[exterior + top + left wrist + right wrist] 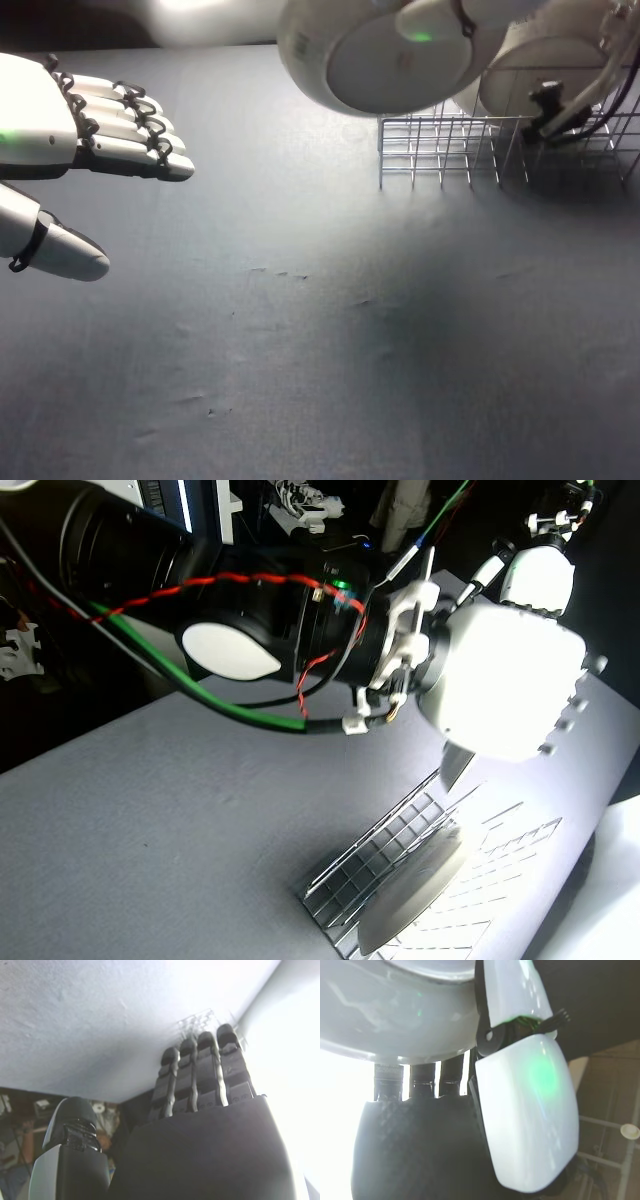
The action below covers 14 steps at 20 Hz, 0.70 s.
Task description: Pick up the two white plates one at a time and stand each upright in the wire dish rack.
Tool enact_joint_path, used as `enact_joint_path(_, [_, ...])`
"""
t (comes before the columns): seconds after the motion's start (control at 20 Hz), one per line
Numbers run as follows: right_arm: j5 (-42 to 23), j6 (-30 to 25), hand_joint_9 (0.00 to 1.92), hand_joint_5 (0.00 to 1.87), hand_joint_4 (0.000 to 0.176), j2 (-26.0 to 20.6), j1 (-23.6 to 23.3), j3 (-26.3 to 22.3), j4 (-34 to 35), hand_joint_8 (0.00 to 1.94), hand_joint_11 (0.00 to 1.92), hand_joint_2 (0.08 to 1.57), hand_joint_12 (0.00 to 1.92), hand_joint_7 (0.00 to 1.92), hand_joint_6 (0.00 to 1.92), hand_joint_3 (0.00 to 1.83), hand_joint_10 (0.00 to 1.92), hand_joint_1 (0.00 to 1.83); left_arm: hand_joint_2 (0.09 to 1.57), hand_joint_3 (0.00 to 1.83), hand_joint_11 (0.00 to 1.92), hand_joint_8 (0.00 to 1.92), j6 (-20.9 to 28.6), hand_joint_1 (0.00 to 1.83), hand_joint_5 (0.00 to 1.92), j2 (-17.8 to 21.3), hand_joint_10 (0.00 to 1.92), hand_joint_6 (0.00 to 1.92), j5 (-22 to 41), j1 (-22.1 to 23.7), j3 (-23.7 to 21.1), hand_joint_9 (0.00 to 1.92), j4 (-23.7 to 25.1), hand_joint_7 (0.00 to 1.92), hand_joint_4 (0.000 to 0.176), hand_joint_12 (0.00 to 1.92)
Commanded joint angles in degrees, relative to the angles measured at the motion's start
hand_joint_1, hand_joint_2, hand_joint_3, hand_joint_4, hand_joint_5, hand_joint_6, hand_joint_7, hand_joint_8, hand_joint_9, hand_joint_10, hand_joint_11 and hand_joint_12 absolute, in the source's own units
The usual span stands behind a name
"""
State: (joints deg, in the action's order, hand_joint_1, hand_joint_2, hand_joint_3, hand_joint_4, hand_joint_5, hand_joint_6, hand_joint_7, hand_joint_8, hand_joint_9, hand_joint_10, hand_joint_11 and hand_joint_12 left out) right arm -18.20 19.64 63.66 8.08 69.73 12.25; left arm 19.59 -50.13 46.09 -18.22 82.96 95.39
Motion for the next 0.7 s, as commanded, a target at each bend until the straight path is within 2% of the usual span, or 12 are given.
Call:
enact_joint_path(0.0, [-8.8,-0.9,1.08,0.96,0.0,-0.6,-0.5,0.5,0.4,0.79,1.06,1.07,0.89,1.1,0.87,0.0,0.96,1.39,1.17,0.0,0.0,0.0,0.0,0.0,0.09,0.4,0.0,0.0,0.4,0.1,0.1,0.08,-3.4,0.11,0.0,0.15])
enact_joint_path(0.2, [-9.4,-0.8,1.1,1.0,0.0,-0.5,1.4,1.7,-0.4,0.7,1.07,1.05,0.89,1.14,0.82,0.0,0.93,1.4,1.17,0.0,0.0,0.0,0.0,0.0,0.1,0.4,0.0,0.0,0.3,0.0,0.1,0.06,-3.4,0.1,0.0,0.13])
enact_joint_path(0.25, [-9.6,-0.8,1.1,1.0,0.0,-0.5,1.9,2.0,-1.0,0.66,0.98,1.04,1.3,1.14,0.76,0.0,0.81,1.48,1.17,0.0,0.0,0.0,0.0,0.0,0.08,0.4,0.0,0.0,0.3,0.0,0.1,0.05,-3.4,0.09,0.0,0.12])
enact_joint_path(0.3, [-9.8,-0.8,1.11,1.0,0.0,-0.5,2.5,2.4,-1.5,0.65,0.95,1.04,1.39,1.13,0.74,0.0,0.78,1.5,1.17,0.0,0.0,0.0,0.0,0.0,0.1,0.3,0.01,0.01,0.3,0.0,0.0,0.07,-3.4,0.1,0.0,0.14])
enact_joint_path(0.35, [-9.9,-0.8,1.09,0.99,0.0,-0.4,2.9,2.8,-1.6,0.72,0.98,1.05,1.09,1.13,0.81,0.0,0.91,1.42,1.18,0.0,0.0,0.0,-0.1,0.0,0.1,0.3,0.0,0.0,0.3,0.0,0.0,0.06,-3.4,0.1,0.0,0.14])
enact_joint_path(0.4, [-10.0,-0.8,1.1,1.01,0.0,-0.4,3.3,3.2,-1.8,0.71,1.02,1.05,0.95,1.14,0.8,0.0,0.93,1.4,1.18,0.0,0.0,0.0,-0.1,0.0,0.1,0.2,0.0,0.0,0.3,0.0,0.0,0.07,-3.4,0.1,0.0,0.14])
enact_joint_path(0.6, [-10.9,-0.5,1.1,0.99,0.0,0.2,6.2,4.8,-3.4,0.72,1.05,1.05,0.89,1.13,0.83,0.0,0.93,1.4,1.18,0.0,0.0,0.0,-0.1,0.0,0.1,0.2,0.0,0.0,0.3,0.0,-0.3,0.07,-3.3,0.1,0.0,0.14])
enact_joint_path(0.65, [-11.3,-0.5,1.1,1.0,0.0,0.2,6.9,5.1,-4.1,0.69,0.96,1.05,1.32,1.12,0.75,0.01,0.83,1.48,1.18,0.0,0.0,0.0,-0.1,0.0,0.09,0.2,0.0,0.0,0.3,0.0,-0.4,0.06,-3.2,0.09,0.0,0.11])
